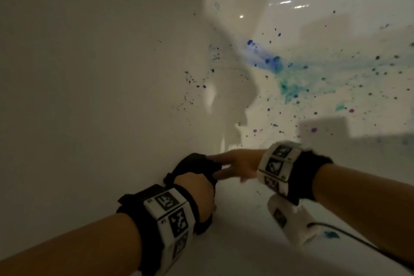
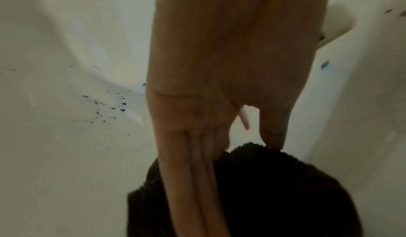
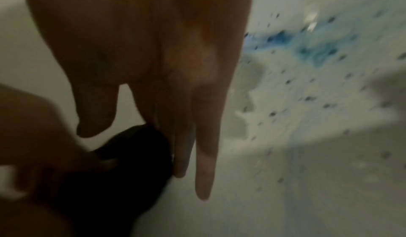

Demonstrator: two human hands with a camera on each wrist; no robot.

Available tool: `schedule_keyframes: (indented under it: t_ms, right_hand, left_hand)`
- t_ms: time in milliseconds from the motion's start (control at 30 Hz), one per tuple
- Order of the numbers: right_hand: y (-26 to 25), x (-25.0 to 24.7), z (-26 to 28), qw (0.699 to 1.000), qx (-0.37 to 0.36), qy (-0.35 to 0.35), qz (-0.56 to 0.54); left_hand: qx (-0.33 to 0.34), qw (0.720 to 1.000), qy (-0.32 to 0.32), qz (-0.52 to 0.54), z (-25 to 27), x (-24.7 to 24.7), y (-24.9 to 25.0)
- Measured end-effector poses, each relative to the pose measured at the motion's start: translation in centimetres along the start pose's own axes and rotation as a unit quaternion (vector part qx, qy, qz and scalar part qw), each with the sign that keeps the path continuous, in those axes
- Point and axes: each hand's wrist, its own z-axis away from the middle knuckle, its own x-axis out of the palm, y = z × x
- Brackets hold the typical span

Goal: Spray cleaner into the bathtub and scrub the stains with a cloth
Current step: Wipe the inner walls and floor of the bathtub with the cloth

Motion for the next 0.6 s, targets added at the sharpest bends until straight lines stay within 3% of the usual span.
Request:
schedule_keyframes:
  t_ms: [100, 167, 233, 300, 367, 467, 600]
  right_hand:
    - [-2.3, 2.3, -1.1, 0.999, 0.016, -0.016, 0.024]
    - [-3.2, 3.2, -2.3, 0.999, 0.032, 0.025, 0.036]
    - [-4.1, 3.7, -3.3, 0.997, 0.046, 0.055, 0.020]
    - [-5.2, 4.5, -4.2, 0.994, 0.080, 0.070, -0.011]
    - [-6.3, 5.5, -4.8, 0.987, 0.119, 0.107, -0.032]
    - [-7.3, 5.8, -5.0, 0.982, 0.107, 0.156, -0.021]
    - [-6.1, 3.7, -3.2, 0.982, 0.014, 0.189, -0.005]
  left_hand:
    - [0.054, 0.997, -0.045, 0.040, 0.7, 0.0, -1.9]
    - [0.080, 0.989, -0.055, 0.111, 1.3, 0.2, -4.1]
    - [0.072, 0.981, -0.012, 0.180, 2.5, 0.2, -7.6]
    - [0.025, 0.982, 0.099, 0.160, 3.7, -0.2, -11.4]
    - [-0.047, 0.980, 0.188, 0.040, 4.3, -0.8, -14.7]
    - [-0.165, 0.957, 0.207, -0.121, 4.1, -2.2, -17.9]
    - [-0.229, 0.941, 0.225, -0.107, 3.3, -4.3, -20.4]
